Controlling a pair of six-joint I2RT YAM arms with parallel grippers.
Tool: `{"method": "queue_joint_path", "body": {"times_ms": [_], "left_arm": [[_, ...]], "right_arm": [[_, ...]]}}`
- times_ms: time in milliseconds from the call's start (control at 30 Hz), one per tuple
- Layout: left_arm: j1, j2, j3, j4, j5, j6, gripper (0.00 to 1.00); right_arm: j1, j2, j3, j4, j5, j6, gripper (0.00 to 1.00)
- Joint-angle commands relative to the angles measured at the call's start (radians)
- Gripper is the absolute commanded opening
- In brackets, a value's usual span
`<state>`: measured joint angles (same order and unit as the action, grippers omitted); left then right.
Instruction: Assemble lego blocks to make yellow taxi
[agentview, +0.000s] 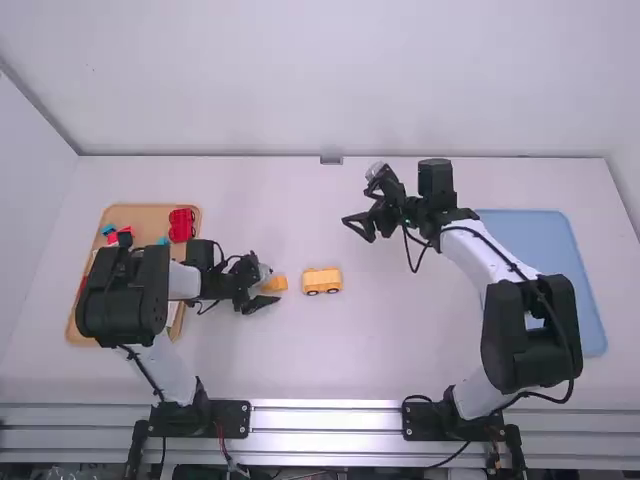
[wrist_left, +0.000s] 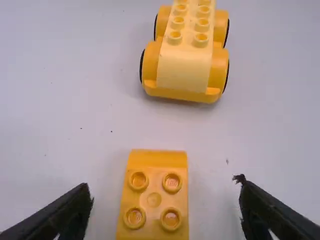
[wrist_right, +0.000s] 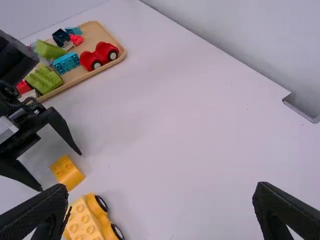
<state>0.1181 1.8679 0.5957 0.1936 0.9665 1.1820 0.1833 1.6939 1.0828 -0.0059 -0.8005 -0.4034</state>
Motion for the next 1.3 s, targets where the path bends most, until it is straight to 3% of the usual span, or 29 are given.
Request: {"method": "queue_joint_path", "body": {"times_ms": [0, 233, 300, 533, 667, 833, 1000, 1267], "left_arm": [[0.002, -0.010, -0.013, -0.001, 0.038, -0.006, 0.72], [0.009, 0.022, 0.002, -0.001, 0.014, -0.008, 0.67], [0.009, 0.043, 0.016, -0.005, 0.015, -0.007, 0.58], [0.014, 0.055, 0.033, -0.032, 0.038, 0.024, 0.56], [0.046, 0.055, 0.023, -0.027, 0.036, 0.031, 0.46], [0.055, 0.055, 0.002, -0.016, 0.047, 0.048, 0.44], [0.042, 0.055, -0.008, 0.013, 0.076, 0.049, 0.50], [0.048, 0.055, -0.005, 0.023, 0.057, 0.040, 0.43]], "right_arm": [[0.006, -0.014, 0.022, -0.003, -0.003, -0.005, 0.99], [0.006, -0.014, 0.022, -0.020, -0.006, -0.005, 0.98], [0.006, -0.014, 0.022, -0.025, -0.006, -0.006, 0.98], [0.006, -0.014, 0.022, -0.026, -0.006, -0.005, 0.99], [0.006, -0.014, 0.022, -0.025, -0.006, -0.006, 0.99], [0.006, -0.014, 0.022, -0.024, -0.006, -0.005, 0.99], [0.006, -0.014, 0.022, -0.024, -0.006, -0.006, 0.98], [0.007, -0.014, 0.022, -0.029, -0.006, -0.005, 0.99]]}}
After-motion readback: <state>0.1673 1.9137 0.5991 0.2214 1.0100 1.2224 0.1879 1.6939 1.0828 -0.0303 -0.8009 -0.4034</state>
